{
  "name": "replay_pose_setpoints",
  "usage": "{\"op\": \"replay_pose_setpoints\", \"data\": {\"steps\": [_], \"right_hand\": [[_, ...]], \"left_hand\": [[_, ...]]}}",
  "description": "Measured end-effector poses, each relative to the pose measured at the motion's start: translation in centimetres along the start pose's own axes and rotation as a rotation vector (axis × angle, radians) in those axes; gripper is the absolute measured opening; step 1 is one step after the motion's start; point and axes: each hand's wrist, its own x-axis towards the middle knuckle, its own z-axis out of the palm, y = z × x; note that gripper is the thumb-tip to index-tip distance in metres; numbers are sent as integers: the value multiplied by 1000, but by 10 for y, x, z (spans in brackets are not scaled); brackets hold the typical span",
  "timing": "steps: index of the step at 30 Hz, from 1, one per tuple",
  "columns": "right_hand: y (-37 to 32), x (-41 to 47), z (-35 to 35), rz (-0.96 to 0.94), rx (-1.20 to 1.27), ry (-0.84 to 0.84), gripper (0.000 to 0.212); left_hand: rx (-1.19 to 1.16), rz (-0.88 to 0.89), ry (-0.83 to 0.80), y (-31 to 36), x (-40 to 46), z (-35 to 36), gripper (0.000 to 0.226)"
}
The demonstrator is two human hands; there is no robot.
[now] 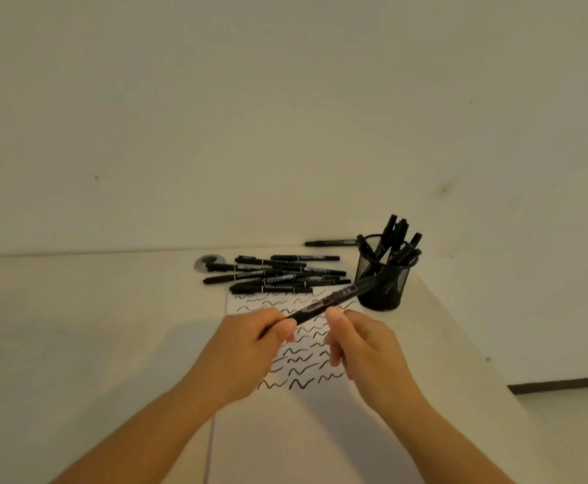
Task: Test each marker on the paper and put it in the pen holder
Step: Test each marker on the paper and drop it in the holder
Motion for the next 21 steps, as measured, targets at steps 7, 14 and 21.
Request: {"op": "replay_pose_setpoints", "data": {"steps": [7, 14, 21], "right_hand": [[-19, 30, -25, -815, -818, 191, 24], [-42, 83, -73, -434, -407, 296, 13], [-14, 121, -101, -197, -138, 294, 15]], "left_hand": [[628, 306, 61, 45, 33, -18, 33], [566, 411, 245, 69, 97, -44, 44], [652, 64, 78, 26, 209, -40, 27]]}}
